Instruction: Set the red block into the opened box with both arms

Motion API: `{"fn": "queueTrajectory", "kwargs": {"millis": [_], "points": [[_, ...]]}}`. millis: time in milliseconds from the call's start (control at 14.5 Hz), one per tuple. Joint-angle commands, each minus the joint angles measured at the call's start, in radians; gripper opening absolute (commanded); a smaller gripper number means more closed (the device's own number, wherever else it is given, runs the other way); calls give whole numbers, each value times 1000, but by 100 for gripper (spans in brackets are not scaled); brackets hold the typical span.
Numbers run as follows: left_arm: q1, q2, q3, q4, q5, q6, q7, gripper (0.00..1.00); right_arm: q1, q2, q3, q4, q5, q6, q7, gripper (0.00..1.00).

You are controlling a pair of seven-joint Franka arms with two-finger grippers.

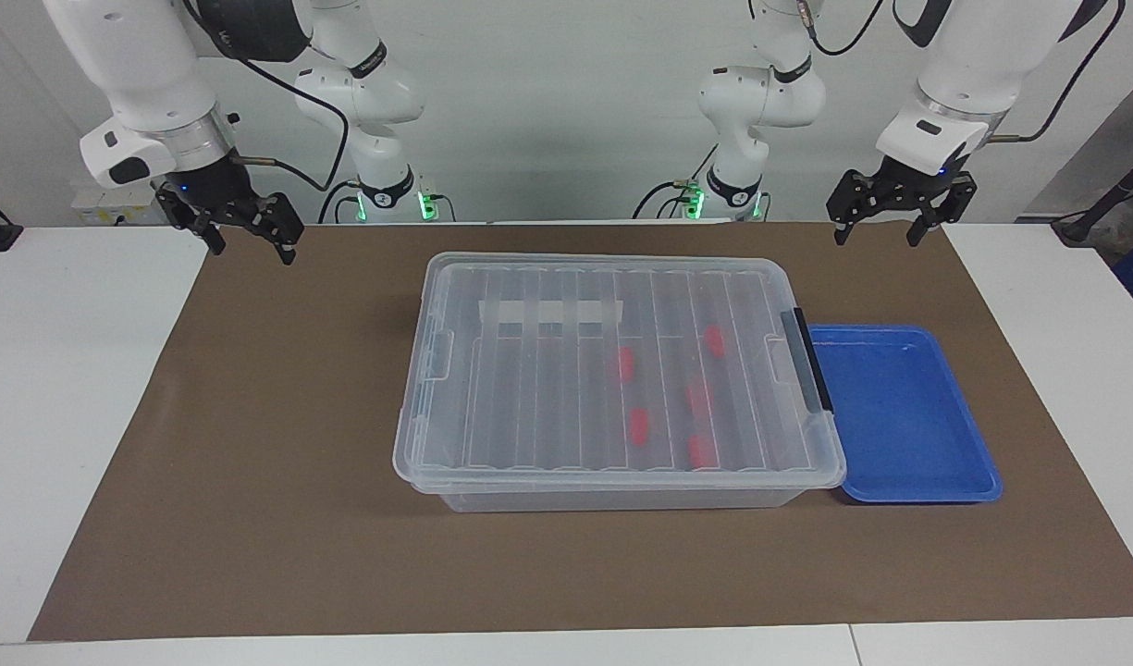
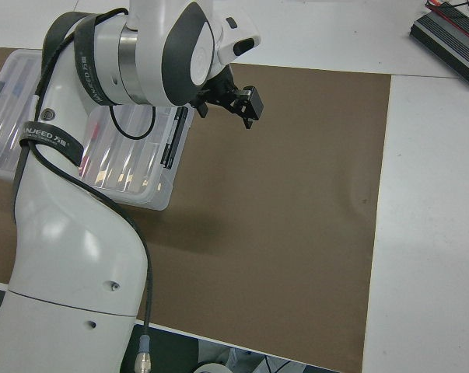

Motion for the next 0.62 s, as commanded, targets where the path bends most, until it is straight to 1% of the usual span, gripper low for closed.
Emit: {"fn": "queueTrajectory", "kwargs": {"millis": [0, 69, 345, 553], "points": [[-6, -31, 7, -32, 1, -3, -11, 100, 3, 15, 9, 35, -28, -7, -18, 100], [-6, -31, 7, -32, 1, -6, -9, 100, 3, 30, 10, 58, -31, -10, -18, 100], [-6, -31, 7, -32, 1, -4, -9, 100, -11, 47, 12, 70, -17, -13, -19, 100], [-6, -31, 7, -32, 1, -6, -11, 100, -6, 35, 13, 44, -8, -51, -24, 100]]}}
